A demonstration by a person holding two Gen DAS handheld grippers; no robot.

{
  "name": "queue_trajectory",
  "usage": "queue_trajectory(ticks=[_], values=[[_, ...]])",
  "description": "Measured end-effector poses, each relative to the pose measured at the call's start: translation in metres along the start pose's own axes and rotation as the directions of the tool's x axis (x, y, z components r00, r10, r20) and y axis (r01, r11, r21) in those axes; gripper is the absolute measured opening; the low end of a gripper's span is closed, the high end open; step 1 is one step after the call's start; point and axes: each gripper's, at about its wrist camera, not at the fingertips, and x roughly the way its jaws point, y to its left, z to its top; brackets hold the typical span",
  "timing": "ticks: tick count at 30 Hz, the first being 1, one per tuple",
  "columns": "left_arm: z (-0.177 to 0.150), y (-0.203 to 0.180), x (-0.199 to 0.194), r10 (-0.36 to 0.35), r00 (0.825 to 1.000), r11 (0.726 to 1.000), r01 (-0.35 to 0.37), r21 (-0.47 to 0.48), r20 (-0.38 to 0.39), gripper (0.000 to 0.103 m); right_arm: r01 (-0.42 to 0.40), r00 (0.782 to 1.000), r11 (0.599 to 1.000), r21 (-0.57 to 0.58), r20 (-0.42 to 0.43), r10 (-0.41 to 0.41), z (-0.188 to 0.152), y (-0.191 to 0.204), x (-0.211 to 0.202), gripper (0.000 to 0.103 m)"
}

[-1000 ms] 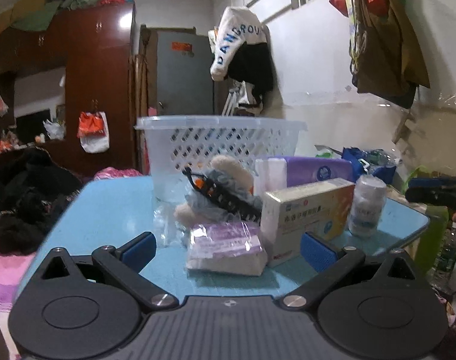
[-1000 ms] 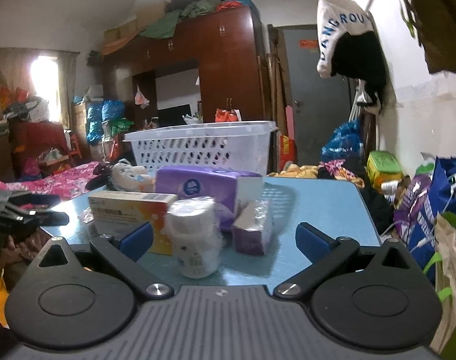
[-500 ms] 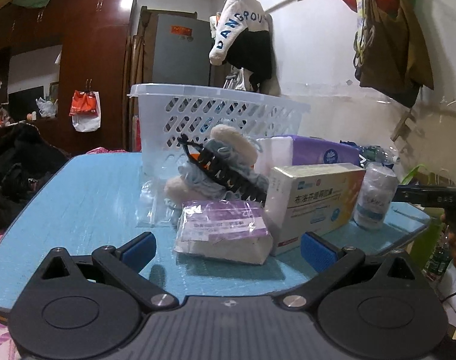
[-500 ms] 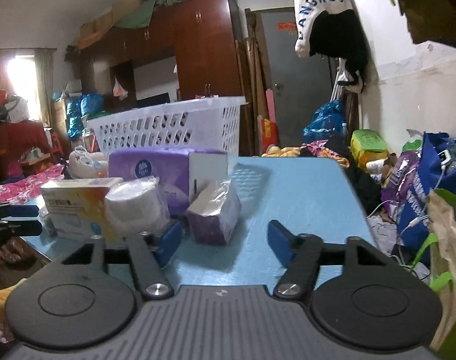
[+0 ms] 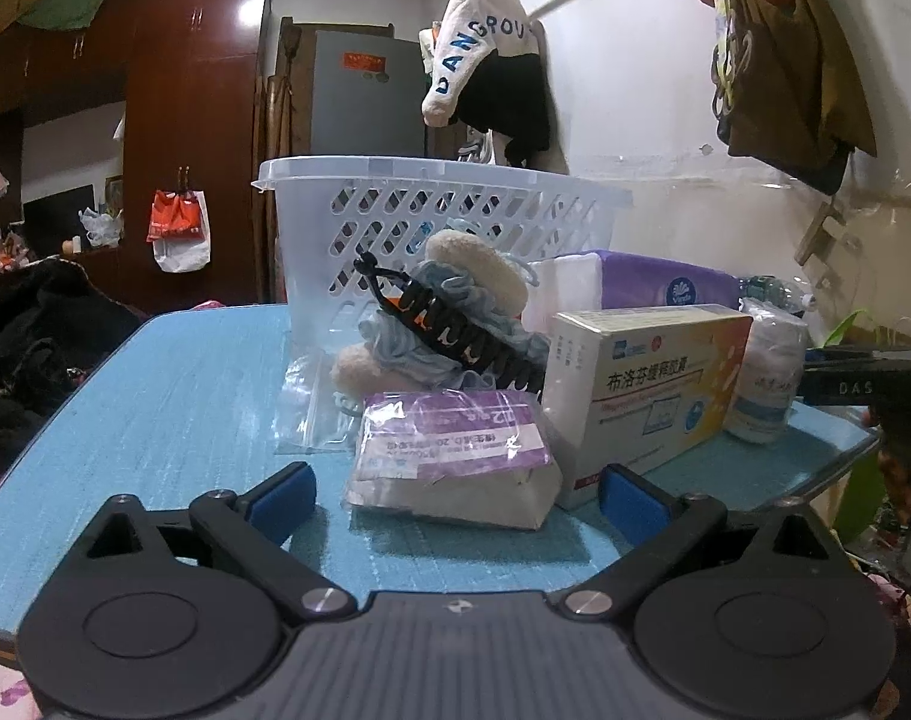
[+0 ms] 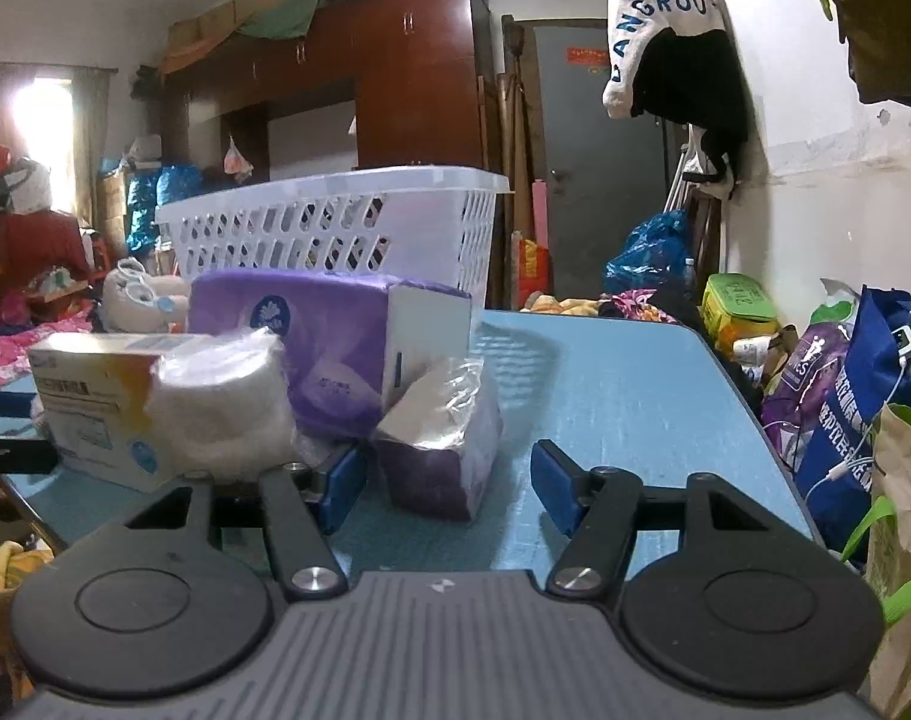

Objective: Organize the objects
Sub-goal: 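Move both grippers to the small plastic-wrapped pack and close on it, then carry the wrapped pack over the white basket and open both grippers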

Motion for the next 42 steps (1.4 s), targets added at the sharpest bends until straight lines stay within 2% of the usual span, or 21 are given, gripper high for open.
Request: queue_trajectory(ticks=[2, 4, 5, 16, 18, 19, 22, 25, 28, 35, 42], values=[[0.000, 0.000, 0.000, 0.000, 1.000, 1.000, 0.000, 0.001, 0.004, 0.092, 0.008, 1.000, 1.000, -0.001, -0.007, -0.008, -0.001, -0.002, 0.002, 0.063], [0.000, 0.002, -0.003, -0.009, 1.000, 1.000, 0.009, -0.001, 0.011, 0.081, 0.011, 1.000, 1.000, 0.000, -0.014, -0.012, -0.003, -0.003, 0.001, 0.055], [0.000, 0.003, -0.004, -0.008, 1.000, 1.000, 0.008, -0.005, 0.013, 0.078, 0.014, 1.000, 1.000, 0.000, -0.017, -0.014, -0.003, -0.003, 0.001, 0.054], [0.000, -0.002, 0.005, 0.016, 0.999, 1.000, -0.017, 0.015, 0.032, 0.081, 0.025, 1.000, 1.000, 0.005, -0.011, -0.025, -0.001, -0.003, 0.004, 0.054], [-0.001, -0.001, 0.005, 0.021, 0.999, 1.000, -0.021, 0.009, 0.039, 0.077, 0.036, 0.999, 0.999, -0.002, -0.005, -0.036, -0.002, -0.002, 0.004, 0.049], [-0.001, 0.001, 0.004, 0.022, 0.999, 1.000, -0.022, 0.000, 0.043, 0.077, 0.042, 0.999, 0.999, -0.007, -0.001, -0.042, -0.002, -0.002, 0.003, 0.040], [-0.001, 0.007, 0.001, 0.014, 0.998, 1.000, -0.013, -0.029, 0.057, 0.075, 0.056, 0.998, 0.998, -0.016, 0.017, -0.056, -0.002, 0.000, 0.000, 0.040], [-0.001, 0.011, -0.003, 0.040, 0.996, 0.998, -0.037, -0.041, 0.076, 0.075, 0.072, 0.997, 0.997, -0.026, 0.029, -0.071, 0.000, 0.000, -0.004, 0.040], [0.001, 0.016, -0.008, 0.052, 0.993, 0.997, -0.046, -0.058, 0.105, 0.075, 0.087, 0.995, 0.996, -0.027, 0.049, -0.086, 0.003, -0.001, -0.009, 0.039], [0.007, 0.014, -0.019, 0.052, 0.984, 0.998, -0.047, -0.032, 0.173, 0.075, 0.081, 0.992, 0.997, -0.011, 0.100, -0.080, 0.016, -0.004, -0.022, 0.039], [0.031, 0.012, -0.035, 0.034, 0.966, 0.999, -0.029, -0.025, 0.254, 0.075, 0.046, 0.985, 0.998, -0.045, 0.169, -0.038, 0.049, 0.009, -0.036, 0.039]])
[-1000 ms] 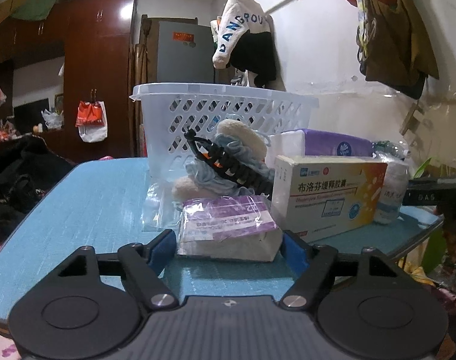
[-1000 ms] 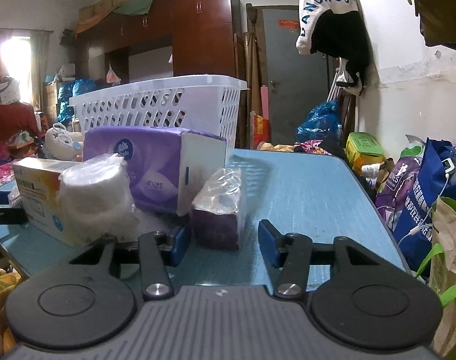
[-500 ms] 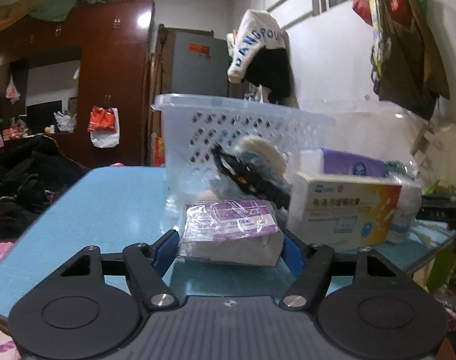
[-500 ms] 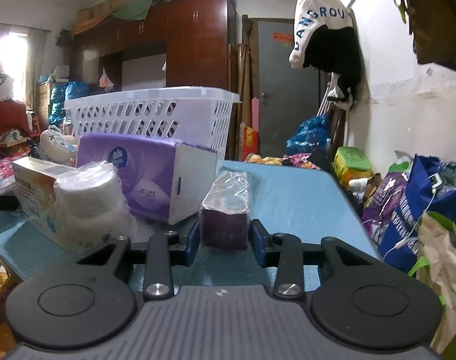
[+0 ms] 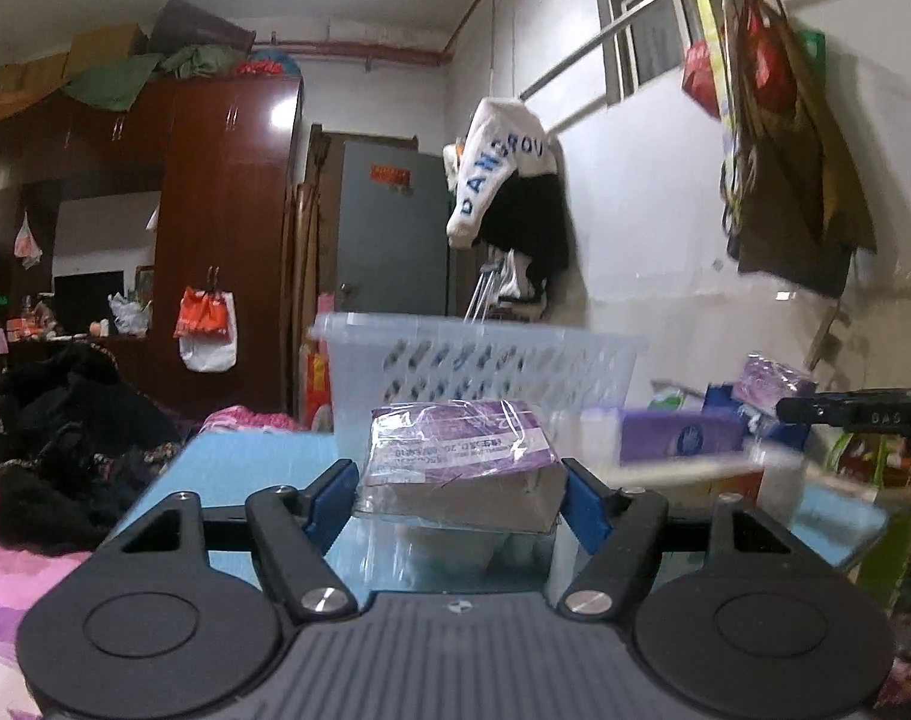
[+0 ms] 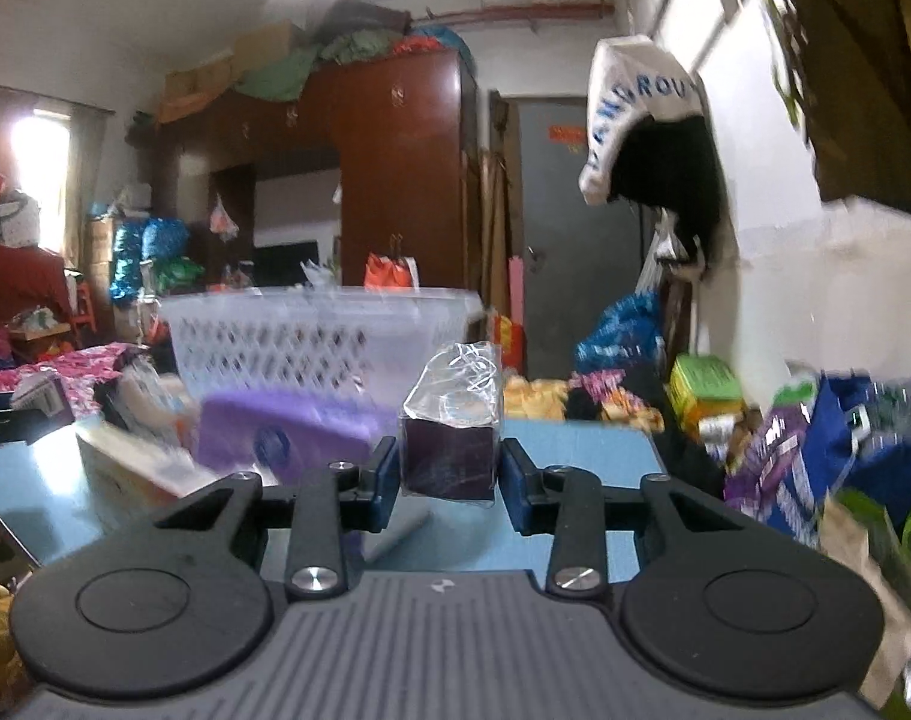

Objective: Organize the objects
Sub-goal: 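Carry the wrapped pack over the white basket and open both grippers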

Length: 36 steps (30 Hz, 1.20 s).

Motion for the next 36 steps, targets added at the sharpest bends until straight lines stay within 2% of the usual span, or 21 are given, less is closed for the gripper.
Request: queue_trajectory(ticks=[3, 7, 10, 14, 18, 21, 25, 28, 32, 33, 34, 35, 36], values=[[0.027, 0.000, 0.009, -0.013, 0.999, 1.000, 0.013, 0.014, 0.031, 0.075, -0.044, 0.999, 0.999, -0.010, 0.025, 0.044, 0.028, 0.008, 0.012, 0.039], [0.079, 0.005, 0.044, -0.042, 0.999, 0.999, 0.042, -0.001, 0.031, 0.075, -0.095, 0.995, 0.995, -0.029, 0.013, 0.095, 0.065, 0.021, 0.045, 0.039], [0.115, 0.005, 0.084, -0.045, 0.999, 0.999, 0.045, -0.004, -0.015, 0.075, -0.129, 0.991, 0.991, -0.034, -0.049, 0.128, 0.088, 0.032, 0.083, 0.039], [0.141, 0.002, 0.150, -0.027, 0.987, 0.999, 0.031, 0.022, -0.158, 0.075, -0.135, 0.980, 0.990, -0.032, -0.153, 0.129, 0.106, 0.042, 0.138, 0.039], [0.139, 0.006, 0.200, 0.013, 0.960, 1.000, -0.005, 0.029, -0.279, 0.075, -0.078, 0.967, 0.996, -0.043, -0.245, 0.065, 0.100, 0.040, 0.181, 0.039], [0.134, 0.012, 0.220, 0.027, 0.948, 1.000, -0.023, 0.015, -0.316, 0.075, -0.071, 0.954, 0.997, -0.012, -0.293, 0.064, 0.092, 0.033, 0.200, 0.039], [0.132, 0.014, 0.231, 0.026, 0.936, 1.000, -0.019, 0.023, -0.352, 0.075, -0.080, 0.947, 0.997, 0.004, -0.311, 0.077, 0.087, 0.031, 0.196, 0.039], [0.133, 0.013, 0.235, 0.055, 0.923, 0.998, -0.038, 0.052, -0.380, 0.075, -0.081, 0.939, 0.997, 0.002, -0.334, 0.077, 0.091, 0.031, 0.196, 0.039], [0.130, 0.013, 0.235, 0.020, 0.920, 0.999, -0.007, 0.034, -0.391, 0.078, -0.084, 0.939, 0.996, 0.001, -0.334, 0.080, 0.094, 0.032, 0.195, 0.042], [0.128, 0.013, 0.236, 0.014, 0.919, 0.999, 0.002, 0.041, -0.394, 0.085, -0.089, 0.939, 0.996, 0.006, -0.333, 0.086, 0.095, 0.031, 0.194, 0.056], [0.127, 0.012, 0.234, 0.017, 0.920, 0.999, 0.004, 0.052, -0.391, 0.090, -0.092, 0.940, 0.996, 0.010, -0.329, 0.090, 0.096, 0.032, 0.193, 0.082], [0.126, 0.011, 0.232, 0.025, 0.925, 0.998, 0.001, 0.068, -0.380, 0.096, -0.086, 0.947, 0.996, 0.009, -0.311, 0.084, 0.097, 0.032, 0.189, 0.093], [0.125, 0.009, 0.228, 0.036, 0.932, 0.996, -0.006, 0.085, -0.361, 0.097, -0.071, 0.958, 0.997, 0.003, -0.279, 0.069, 0.097, 0.031, 0.182, 0.103]])
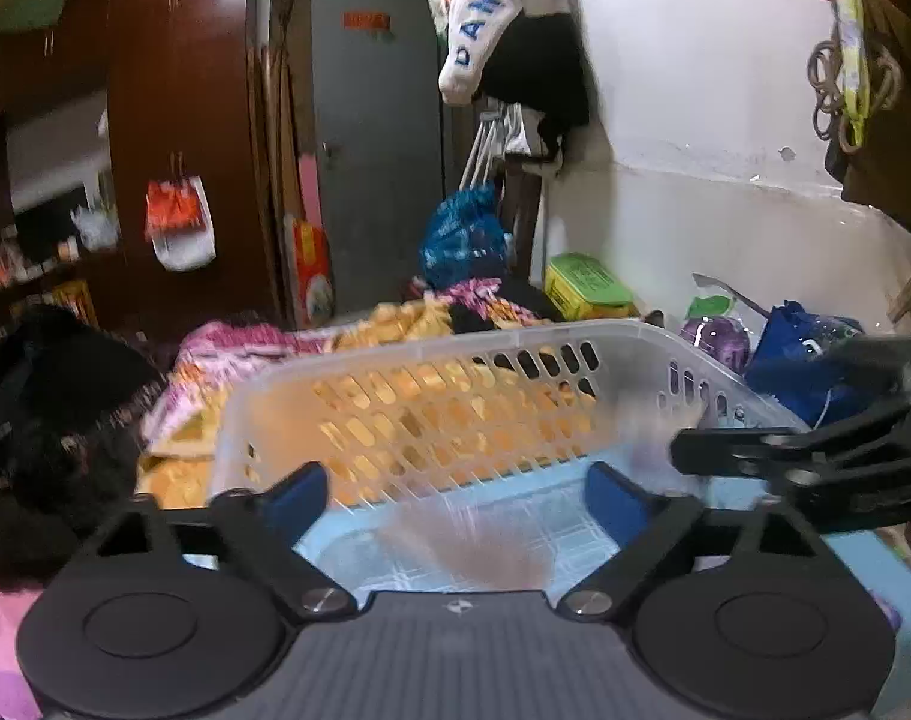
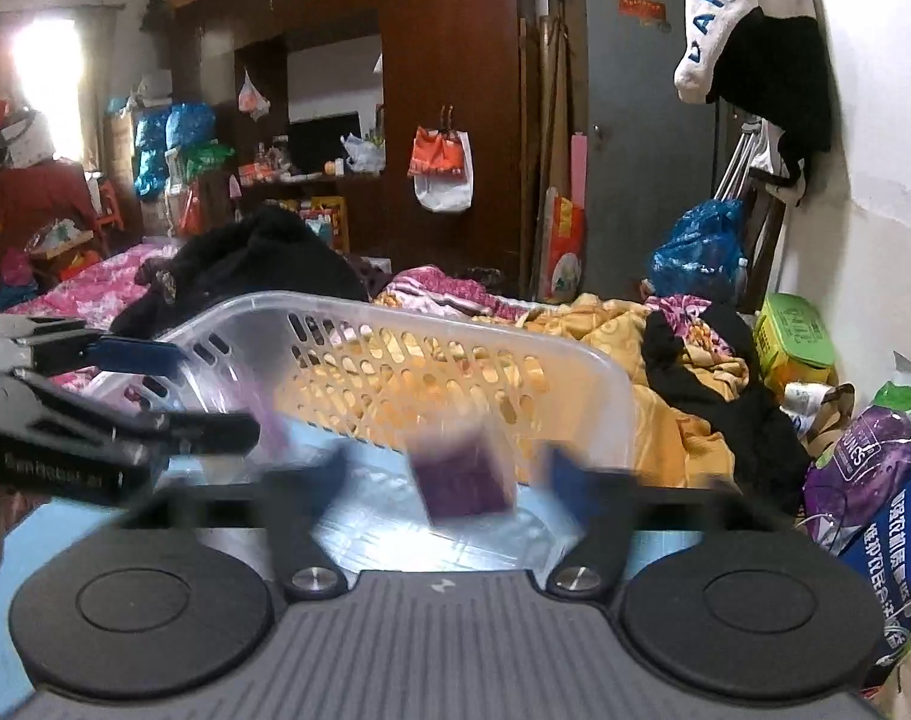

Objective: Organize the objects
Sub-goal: 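Carry the wrapped pack over the white basket and open both grippers, then move both grippers back toward the white-and-orange medicine box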

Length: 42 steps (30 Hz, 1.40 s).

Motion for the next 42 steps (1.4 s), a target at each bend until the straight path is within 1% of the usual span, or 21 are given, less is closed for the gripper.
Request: queue_trajectory(ticks=[1, 4, 7, 9, 11, 13, 15, 17, 18, 20, 21, 22, 23, 24, 25, 26, 28, 32, 35, 40, 42], values=[[-0.003, -0.001, -0.004, 0.008, 1.000, 1.000, -0.008, 0.004, 0.018, 0.097, 0.007, 1.000, 1.000, -0.004, 0.024, -0.007, 0.001, 0.000, -0.005, 0.103], [-0.008, 0.000, -0.022, 0.003, 0.997, 1.000, -0.002, -0.014, 0.072, 0.099, -0.002, 0.999, 1.000, 0.003, 0.050, 0.002, 0.000, -0.004, -0.022, 0.103], [-0.026, -0.007, -0.054, 0.021, 0.988, 1.000, -0.022, 0.010, 0.151, 0.099, -0.016, 0.995, 0.999, 0.032, 0.099, 0.013, -0.015, -0.013, -0.053, 0.103], [-0.044, -0.014, -0.077, 0.021, 0.984, 0.999, -0.026, 0.024, 0.177, 0.099, -0.061, 0.989, 0.996, 0.061, 0.135, 0.053, -0.037, -0.018, -0.083, 0.103], [-0.064, -0.017, -0.099, -0.011, 0.980, 1.000, 0.005, 0.030, 0.197, 0.099, -0.106, 0.982, 0.992, 0.069, 0.166, 0.094, -0.060, -0.014, -0.113, 0.103], [-0.086, -0.020, -0.122, -0.041, 0.973, 0.999, 0.036, 0.026, 0.228, 0.099, -0.157, 0.968, 0.986, 0.049, 0.205, 0.144, -0.087, -0.007, -0.145, 0.103], [-0.105, -0.022, -0.138, -0.057, 0.967, 0.998, 0.056, 0.011, 0.250, 0.099, -0.182, 0.955, 0.983, 0.010, 0.240, 0.174, -0.114, 0.004, -0.171, 0.103], [-0.121, -0.024, -0.148, -0.072, 0.961, 0.997, 0.072, 0.007, 0.267, 0.099, -0.206, 0.948, 0.978, -0.029, 0.243, 0.207, -0.137, 0.017, -0.186, 0.103], [-0.130, -0.026, -0.151, -0.077, 0.960, 0.997, 0.078, 0.008, 0.268, 0.099, -0.222, 0.947, 0.974, -0.051, 0.224, 0.228, -0.145, 0.024, -0.187, 0.103], [-0.145, -0.029, -0.152, -0.089, 0.961, 0.996, 0.088, 0.018, 0.263, 0.099, -0.238, 0.949, 0.966, -0.105, 0.185, 0.254, -0.158, 0.039, -0.180, 0.097], [-0.151, -0.031, -0.152, -0.098, 0.961, 0.995, 0.094, 0.027, 0.258, 0.099, -0.242, 0.952, 0.962, -0.130, 0.159, 0.261, -0.161, 0.046, -0.171, 0.088], [-0.156, -0.033, -0.151, -0.107, 0.961, 0.994, 0.101, 0.039, 0.254, 0.099, -0.250, 0.954, 0.957, -0.148, 0.132, 0.269, -0.164, 0.051, -0.161, 0.074], [-0.160, -0.035, -0.151, -0.112, 0.961, 0.993, 0.103, 0.050, 0.253, 0.099, -0.256, 0.956, 0.955, -0.150, 0.106, 0.273, -0.165, 0.052, -0.149, 0.064], [-0.164, -0.037, -0.149, -0.110, 0.962, 0.993, 0.099, 0.057, 0.251, 0.099, -0.264, 0.958, 0.954, -0.142, 0.079, 0.276, -0.166, 0.051, -0.136, 0.049], [-0.168, -0.038, -0.148, -0.109, 0.963, 0.993, 0.098, 0.058, 0.246, 0.099, -0.274, 0.957, 0.953, -0.130, 0.058, 0.283, -0.169, 0.049, -0.127, 0.045], [-0.172, -0.038, -0.145, -0.119, 0.964, 0.992, 0.107, 0.060, 0.239, 0.099, -0.279, 0.958, 0.953, -0.115, 0.043, 0.285, -0.172, 0.046, -0.119, 0.045], [-0.181, -0.038, -0.142, -0.144, 0.963, 0.989, 0.132, 0.065, 0.227, 0.099, -0.268, 0.962, 0.958, -0.099, 0.029, 0.272, -0.176, 0.041, -0.107, 0.038], [-0.192, -0.044, -0.126, -0.180, 0.964, 0.981, 0.161, 0.109, 0.197, 0.099, -0.235, 0.968, 0.968, -0.084, 0.073, 0.241, -0.176, 0.034, -0.096, 0.039], [-0.200, -0.048, -0.115, -0.214, 0.960, 0.973, 0.194, 0.125, 0.178, 0.098, -0.217, 0.968, 0.971, -0.096, 0.107, 0.227, -0.174, 0.036, -0.092, 0.040], [-0.204, -0.049, -0.105, -0.232, 0.958, 0.969, 0.213, 0.123, 0.169, 0.097, -0.222, 0.964, 0.969, -0.109, 0.127, 0.235, -0.179, 0.041, -0.090, 0.041], [-0.205, -0.047, -0.103, -0.241, 0.955, 0.967, 0.222, 0.121, 0.171, 0.092, -0.228, 0.960, 0.968, -0.106, 0.140, 0.242, -0.178, 0.040, -0.090, 0.041]])
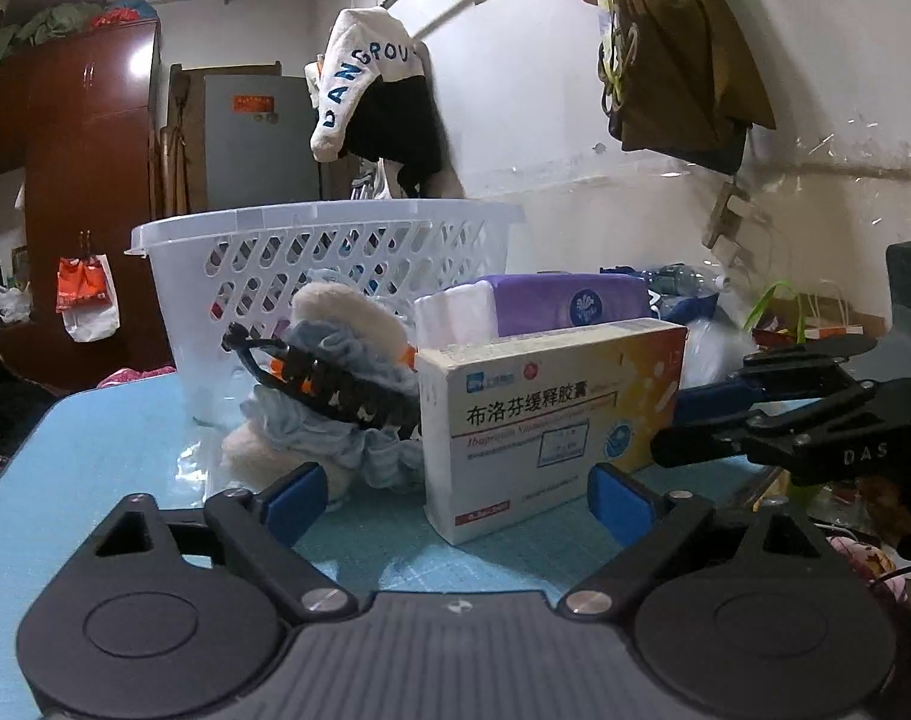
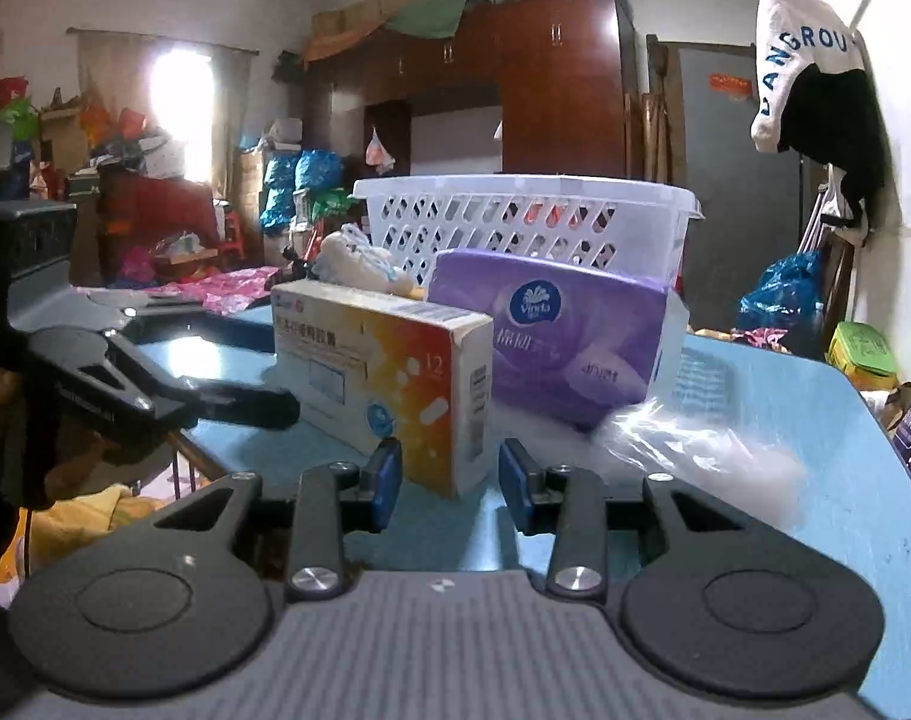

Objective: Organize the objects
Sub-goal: 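Move both grippers back toward the white-and-orange medicine box, then close both grippers on the medicine box and lift it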

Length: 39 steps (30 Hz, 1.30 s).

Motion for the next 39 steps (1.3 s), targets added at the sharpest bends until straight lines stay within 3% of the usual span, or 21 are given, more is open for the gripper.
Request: queue_trajectory(ticks=[7, 9, 14, 39], values=[[0.001, 0.004, 0.004, -0.025, 1.000, 0.999, 0.025, -0.032, 0.003, 0.068, -0.018, 0.999, 1.000, -0.007, 0.033, 0.018, -0.007, -0.001, -0.007, 0.038], [0.002, 0.004, 0.005, -0.063, 0.998, 0.997, 0.063, -0.036, -0.003, 0.051, -0.016, 0.999, 1.000, -0.014, 0.040, 0.017, -0.007, 0.002, -0.006, 0.036], [0.001, -0.005, 0.004, -0.037, 0.999, 0.999, 0.037, 0.004, -0.006, 0.050, 0.012, 0.999, 0.999, -0.052, 0.039, -0.010, -0.007, 0.007, -0.007, 0.032], [0.022, -0.007, -0.023, -0.101, 0.990, 0.995, 0.099, 0.030, 0.097, 0.040, 0.076, 0.990, 0.992, -0.105, 0.125, -0.063, 0.017, 0.007, -0.030, 0.029]])
